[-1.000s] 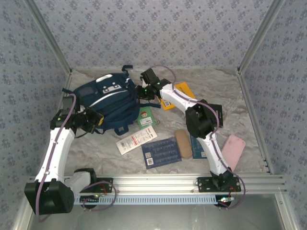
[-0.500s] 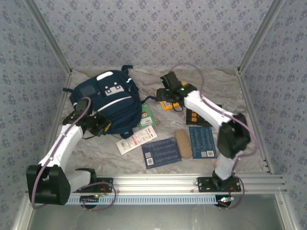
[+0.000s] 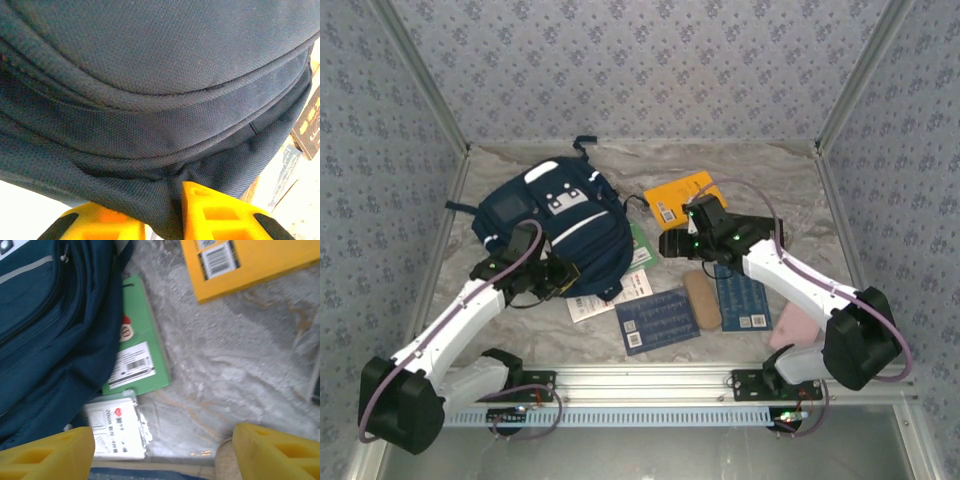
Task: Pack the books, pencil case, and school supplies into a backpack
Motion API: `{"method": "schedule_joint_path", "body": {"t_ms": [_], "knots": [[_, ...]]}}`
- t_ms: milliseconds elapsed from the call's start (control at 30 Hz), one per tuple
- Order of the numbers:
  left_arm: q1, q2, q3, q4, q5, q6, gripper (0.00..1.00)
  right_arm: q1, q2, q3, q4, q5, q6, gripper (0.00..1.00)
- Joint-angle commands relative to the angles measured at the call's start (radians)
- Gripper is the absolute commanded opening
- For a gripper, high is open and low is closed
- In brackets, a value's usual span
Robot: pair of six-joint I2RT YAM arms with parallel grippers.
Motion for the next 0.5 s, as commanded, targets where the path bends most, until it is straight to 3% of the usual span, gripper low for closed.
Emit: {"method": "schedule_joint_path", "body": {"t_ms": [0, 300, 467], "knots": [[-0.008, -0.062, 0.078, 0.031, -0.04, -0.002, 0.21, 0.046, 0.016, -0.004, 0.017, -0.046, 0.078, 0.72], [0.072, -0.158, 0.286, -0.047, -0.176, -0.007, 0.1, 0.081, -0.023, -0.038, -0.003, 0.055, 0.078, 0.7], [0.031, -0.155, 0.27, 0.007, -0.109, -0.072, 0.09, 0.071, -0.043, -0.076, -0.005, 0.072, 0.163, 0.67]]}}
